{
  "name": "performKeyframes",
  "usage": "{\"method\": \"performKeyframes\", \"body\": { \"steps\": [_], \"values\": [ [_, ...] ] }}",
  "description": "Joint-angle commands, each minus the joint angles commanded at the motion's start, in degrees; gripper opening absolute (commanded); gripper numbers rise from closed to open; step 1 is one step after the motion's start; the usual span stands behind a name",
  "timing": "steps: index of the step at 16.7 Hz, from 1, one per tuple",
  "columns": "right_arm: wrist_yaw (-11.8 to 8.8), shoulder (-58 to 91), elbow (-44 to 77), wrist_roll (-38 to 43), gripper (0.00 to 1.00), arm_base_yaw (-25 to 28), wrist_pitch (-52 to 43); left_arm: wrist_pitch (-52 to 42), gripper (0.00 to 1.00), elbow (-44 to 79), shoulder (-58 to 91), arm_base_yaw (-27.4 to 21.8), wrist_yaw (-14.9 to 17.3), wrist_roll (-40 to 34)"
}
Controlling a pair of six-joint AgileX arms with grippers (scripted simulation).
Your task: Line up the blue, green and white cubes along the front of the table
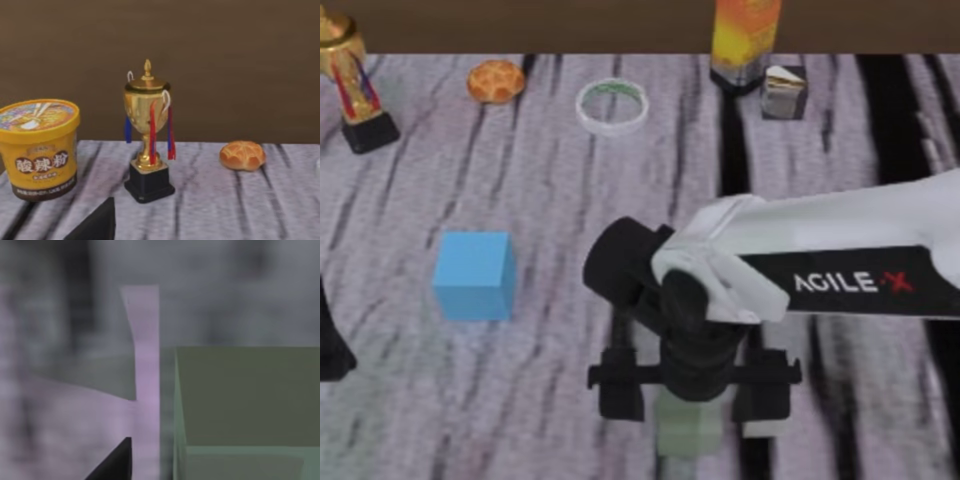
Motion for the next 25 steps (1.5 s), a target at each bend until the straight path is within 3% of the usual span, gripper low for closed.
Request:
{"method": "performKeyframes", "body": {
  "steps": [8, 15, 21, 25],
  "values": [
    [0.0, -0.4, 0.8, 0.1, 1.0, 0.0, -1.0, 0.0, 1.0, 0.0, 0.0, 0.0, 0.0, 0.0],
    [0.0, -5.9, 8.0, 0.0, 1.0, 0.5, -14.0, 0.0, 1.0, 0.0, 0.0, 0.0, 0.0, 0.0],
    [0.1, -6.5, 7.7, -0.4, 1.0, 0.0, -13.8, -0.3, 1.0, 0.5, 0.5, -0.1, 0.0, -0.1],
    [2.0, -14.6, 2.2, -4.7, 1.0, -3.5, -9.5, -5.1, 1.0, 7.6, 7.9, -1.5, 0.2, -1.3]
  ]
}}
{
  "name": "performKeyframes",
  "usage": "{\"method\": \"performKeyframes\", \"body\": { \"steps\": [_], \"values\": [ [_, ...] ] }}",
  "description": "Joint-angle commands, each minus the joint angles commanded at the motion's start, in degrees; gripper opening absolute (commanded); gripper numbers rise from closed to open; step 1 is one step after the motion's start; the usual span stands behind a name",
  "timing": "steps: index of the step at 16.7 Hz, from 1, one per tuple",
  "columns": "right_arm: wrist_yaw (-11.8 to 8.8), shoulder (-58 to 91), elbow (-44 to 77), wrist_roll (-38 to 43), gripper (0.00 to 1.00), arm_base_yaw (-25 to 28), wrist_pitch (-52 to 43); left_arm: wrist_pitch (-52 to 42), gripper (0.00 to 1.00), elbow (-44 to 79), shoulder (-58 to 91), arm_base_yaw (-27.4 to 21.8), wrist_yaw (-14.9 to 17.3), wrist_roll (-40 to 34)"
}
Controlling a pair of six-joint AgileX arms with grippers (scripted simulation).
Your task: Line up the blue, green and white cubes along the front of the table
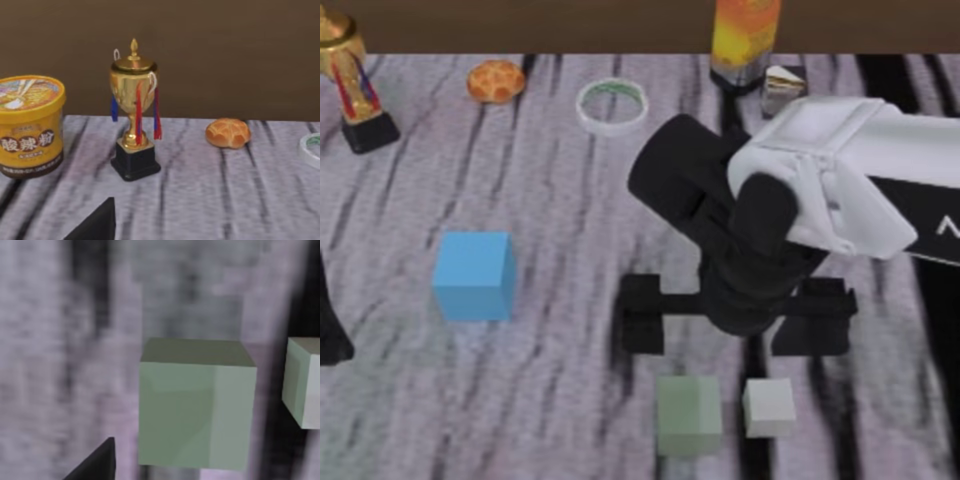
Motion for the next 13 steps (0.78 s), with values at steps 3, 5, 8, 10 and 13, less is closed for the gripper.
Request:
{"method": "performKeyframes", "body": {
  "steps": [3, 5, 8, 10, 13],
  "values": [
    [2.1, -10.7, -8.4, -5.6, 1.0, -5.0, 5.0, -6.3, 1.0, 9.4, 11.1, -1.6, 0.0, -1.5],
    [3.4, -19.0, -15.9, -10.2, 1.0, -9.2, 8.7, -11.7, 1.0, 17.1, 21.4, -2.9, -0.1, -2.8],
    [4.7, -32.7, -29.1, -17.8, 1.0, -16.2, 14.7, -20.3, 1.0, 29.2, 39.2, -5.1, -0.2, -4.6],
    [4.9, -42.6, -38.4, -23.0, 1.0, -21.1, 19.0, -26.6, 1.0, 37.6, 52.1, -6.7, -0.3, -5.9],
    [4.2, -58.2, -51.6, -30.4, 1.0, -28.3, 26.1, -35.4, 1.0, 49.3, 69.1, -9.0, -0.3, -7.8]
  ]
}}
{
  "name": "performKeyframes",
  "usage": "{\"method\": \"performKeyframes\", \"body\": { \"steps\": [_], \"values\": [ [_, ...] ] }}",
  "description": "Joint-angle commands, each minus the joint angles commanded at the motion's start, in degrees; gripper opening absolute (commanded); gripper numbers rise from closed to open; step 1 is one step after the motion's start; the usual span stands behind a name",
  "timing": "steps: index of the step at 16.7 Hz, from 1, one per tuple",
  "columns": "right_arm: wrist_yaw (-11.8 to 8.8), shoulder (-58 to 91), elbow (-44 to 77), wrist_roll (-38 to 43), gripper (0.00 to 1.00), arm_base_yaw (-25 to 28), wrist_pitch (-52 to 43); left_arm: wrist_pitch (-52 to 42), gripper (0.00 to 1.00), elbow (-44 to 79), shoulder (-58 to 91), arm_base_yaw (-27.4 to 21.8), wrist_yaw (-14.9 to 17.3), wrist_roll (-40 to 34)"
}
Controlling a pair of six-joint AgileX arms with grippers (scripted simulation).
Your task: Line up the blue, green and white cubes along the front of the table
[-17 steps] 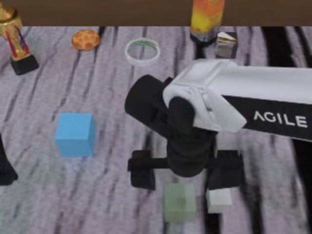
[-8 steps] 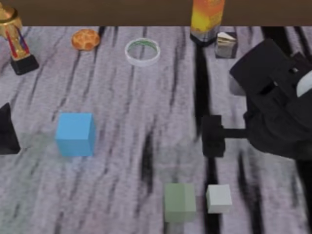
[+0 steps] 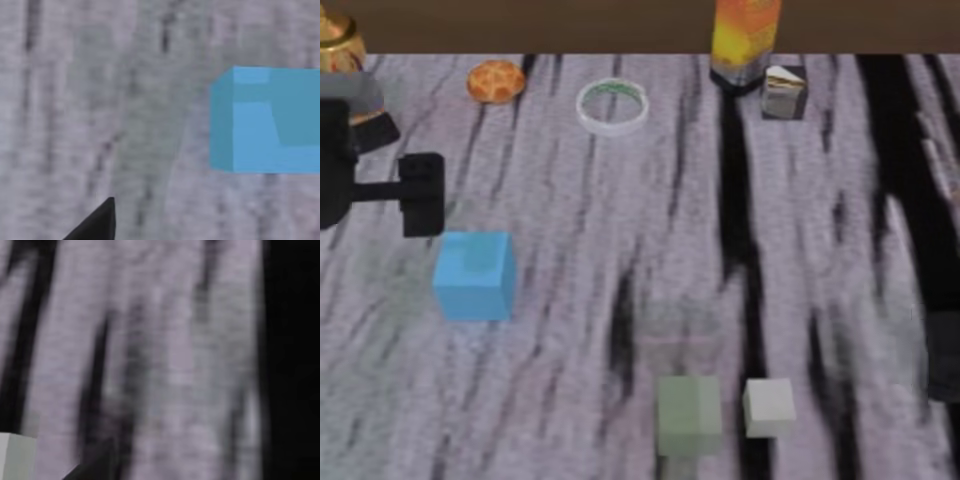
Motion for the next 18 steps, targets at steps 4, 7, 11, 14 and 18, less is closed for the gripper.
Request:
{"method": "performKeyframes", "body": {
  "steps": [4, 7, 11, 14, 18],
  "values": [
    [-2.4, -20.6, -14.2, -8.4, 1.0, -8.7, 10.7, -10.3, 1.0, 14.4, 18.8, -2.8, 0.0, -2.3],
    [-4.5, -33.9, -20.8, -13.1, 1.0, -13.9, 19.0, -16.0, 1.0, 23.2, 30.1, -4.4, 0.1, -3.7],
    [-6.6, -44.3, -24.9, -16.7, 1.0, -18.2, 27.4, -20.4, 1.0, 30.6, 38.8, -5.7, 0.2, -4.9],
    [-7.0, -45.9, -25.4, -17.2, 1.0, -18.9, 28.9, -21.1, 1.0, 31.8, 40.0, -5.9, 0.2, -5.1],
    [-7.0, -45.9, -25.4, -17.2, 1.0, -18.9, 28.9, -20.9, 1.0, 31.7, 40.2, -5.7, 0.2, -5.1]
  ]
}}
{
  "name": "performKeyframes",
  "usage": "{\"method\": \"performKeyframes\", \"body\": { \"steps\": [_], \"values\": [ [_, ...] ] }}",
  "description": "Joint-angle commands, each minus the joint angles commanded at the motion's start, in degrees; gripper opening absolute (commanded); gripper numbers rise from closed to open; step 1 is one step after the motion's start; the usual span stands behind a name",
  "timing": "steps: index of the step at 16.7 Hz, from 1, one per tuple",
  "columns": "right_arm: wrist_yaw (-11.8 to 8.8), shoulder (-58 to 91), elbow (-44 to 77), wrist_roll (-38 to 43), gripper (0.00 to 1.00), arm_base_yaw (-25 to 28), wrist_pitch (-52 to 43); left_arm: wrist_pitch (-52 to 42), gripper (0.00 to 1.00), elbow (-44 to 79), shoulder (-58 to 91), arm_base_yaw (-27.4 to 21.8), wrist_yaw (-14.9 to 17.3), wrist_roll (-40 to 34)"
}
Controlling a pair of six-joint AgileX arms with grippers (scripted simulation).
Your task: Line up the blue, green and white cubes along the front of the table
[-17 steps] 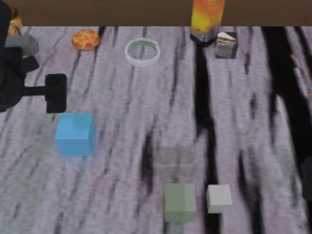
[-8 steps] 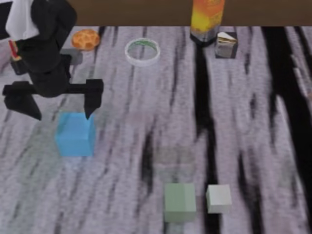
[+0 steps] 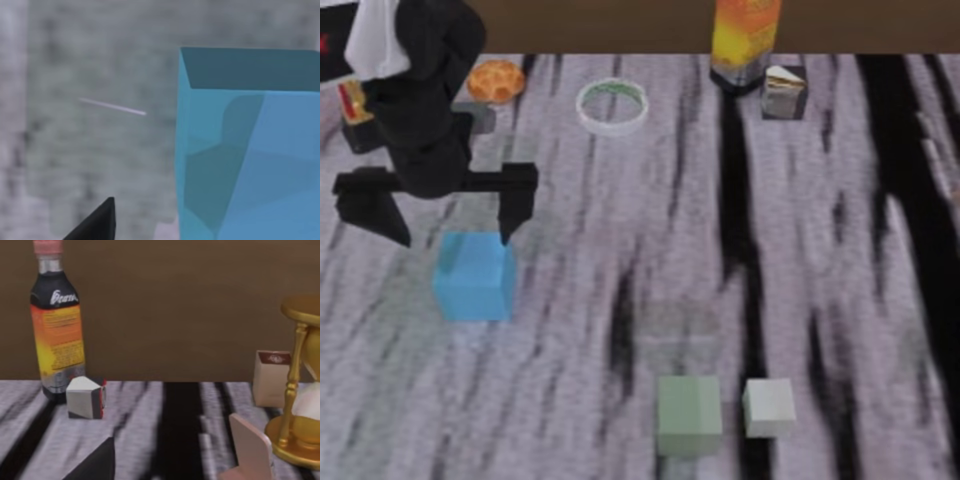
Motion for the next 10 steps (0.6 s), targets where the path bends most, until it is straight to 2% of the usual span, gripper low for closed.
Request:
{"method": "performKeyframes", "body": {
  "steps": [10],
  "values": [
    [0.0, 0.0, 0.0, 0.0, 1.0, 0.0, 0.0, 17.4, 1.0, -9.7, 7.7, -0.2, 0.1, 0.2]
  ]
}}
